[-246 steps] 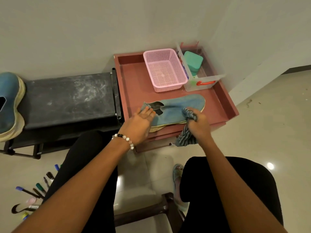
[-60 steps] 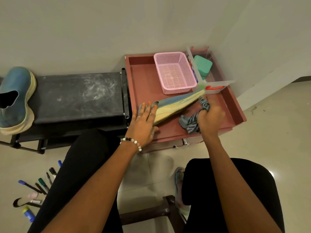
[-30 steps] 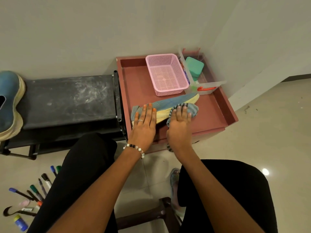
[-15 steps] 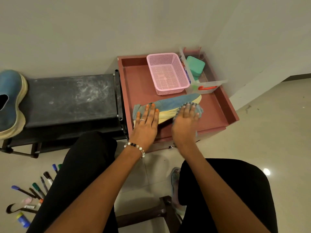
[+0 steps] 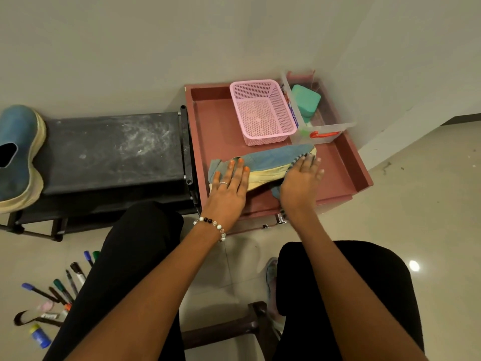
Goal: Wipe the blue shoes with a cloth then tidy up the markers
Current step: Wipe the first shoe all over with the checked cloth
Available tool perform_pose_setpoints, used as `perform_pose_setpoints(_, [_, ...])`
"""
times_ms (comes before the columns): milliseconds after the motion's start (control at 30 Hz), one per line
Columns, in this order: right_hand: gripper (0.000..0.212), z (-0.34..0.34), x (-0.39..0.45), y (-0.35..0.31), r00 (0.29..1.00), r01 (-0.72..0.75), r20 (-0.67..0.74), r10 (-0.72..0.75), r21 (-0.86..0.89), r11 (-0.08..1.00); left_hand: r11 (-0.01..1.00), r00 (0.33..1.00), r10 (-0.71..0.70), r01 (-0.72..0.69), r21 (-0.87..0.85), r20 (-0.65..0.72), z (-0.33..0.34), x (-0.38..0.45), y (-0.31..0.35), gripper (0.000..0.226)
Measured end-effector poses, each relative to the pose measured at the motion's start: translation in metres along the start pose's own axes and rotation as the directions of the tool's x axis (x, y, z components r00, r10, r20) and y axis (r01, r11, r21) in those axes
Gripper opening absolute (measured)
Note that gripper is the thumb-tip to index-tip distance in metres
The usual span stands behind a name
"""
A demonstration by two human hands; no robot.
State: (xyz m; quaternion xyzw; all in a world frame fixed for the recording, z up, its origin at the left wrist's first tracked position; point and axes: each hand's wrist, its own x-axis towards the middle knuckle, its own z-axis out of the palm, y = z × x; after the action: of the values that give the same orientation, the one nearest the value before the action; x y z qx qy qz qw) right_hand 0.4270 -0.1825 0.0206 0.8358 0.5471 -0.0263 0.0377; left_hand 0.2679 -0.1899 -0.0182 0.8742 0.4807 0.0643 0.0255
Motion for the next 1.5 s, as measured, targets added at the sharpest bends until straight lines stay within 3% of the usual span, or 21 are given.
perform_pose_setpoints(100, [0.052,0.011,-0.024,-0.026,0.987,0.125,-0.099,-0.124,0.006,0.992,0.998,0.998,-0.065,0.065,-0.02,0.019,-0.003,0.001,0.003,0.054])
perform_pose_setpoints(267, [0.046,0.017,-0.018,-0.005,0.906,0.417,-0.042,-0.421,-0.073,0.906,0.993,0.975,-0.117,0.114,0.026,0.19,-0.016,0.001,0.0,0.066])
perform_pose_setpoints(333, [0.06,0.014,-0.003,0.013,0.904,0.416,-0.08,-0.419,-0.053,0.908,0.994,0.975,-0.109,0.103,0.045,0.195,-0.02,0.001,0.0,0.068])
perform_pose_setpoints(467, [0.076,-0.002,0.012,0.029,0.991,0.124,0.053,-0.126,0.041,0.991,0.999,0.999,-0.034,0.034,0.024,0.023,-0.004,-0.004,0.004,0.055])
perform_pose_setpoints(533, [0.076,-0.003,0.013,0.026,0.993,0.102,0.047,-0.105,0.054,0.993,0.999,0.998,-0.041,0.041,-0.004,0.041,-0.002,-0.004,0.004,0.056])
perform_pose_setpoints(600, [0.075,-0.002,0.007,0.012,0.991,0.116,0.066,-0.118,0.028,0.993,0.998,0.998,-0.051,0.052,-0.027,0.043,-0.007,-0.003,0.005,0.059])
perform_pose_setpoints(667, [0.059,0.008,-0.008,-0.007,0.98,0.194,-0.034,-0.196,-0.057,0.979,0.996,0.993,-0.084,0.084,0.008,0.085,-0.011,-0.002,0.004,0.063])
perform_pose_setpoints(733, [0.047,0.015,-0.023,-0.024,0.951,0.301,-0.049,-0.305,-0.077,0.951,0.994,0.977,-0.109,0.11,0.007,0.183,-0.015,0.0,0.002,0.064])
perform_pose_setpoints(867, [0.045,0.016,-0.022,-0.015,0.896,0.43,-0.042,-0.442,-0.164,0.888,0.992,0.976,-0.129,0.13,0.006,0.176,-0.02,0.004,0.0,0.072])
perform_pose_setpoints(967, [0.059,0.014,-0.007,0.001,0.944,0.307,-0.06,-0.326,-0.209,0.928,0.992,0.981,-0.118,0.124,-0.029,0.154,-0.018,0.003,-0.002,0.075])
perform_pose_setpoints(1100, [0.077,0.004,0.004,0.006,0.983,0.176,-0.025,-0.179,-0.104,0.979,0.995,0.985,-0.085,0.092,-0.045,0.152,-0.016,0.0,-0.001,0.075])
perform_pose_setpoints(1300, [0.068,0.001,0.027,0.026,0.999,0.047,-0.031,-0.044,0.081,0.996,0.998,0.998,-0.024,0.027,-0.054,0.056,-0.009,-0.004,-0.004,0.082])
perform_pose_setpoints(1433, [0.063,-0.004,0.032,0.045,0.996,0.013,-0.087,0.025,0.414,0.91,1.0,1.0,-0.016,0.016,-0.025,-0.013,-0.001,-0.006,-0.002,0.085])
perform_pose_setpoints(1500, [0.065,-0.011,0.019,0.033,0.996,0.042,-0.088,-0.004,0.443,0.896,0.998,0.998,-0.058,0.058,-0.039,0.005,-0.005,-0.004,0.0,0.087])
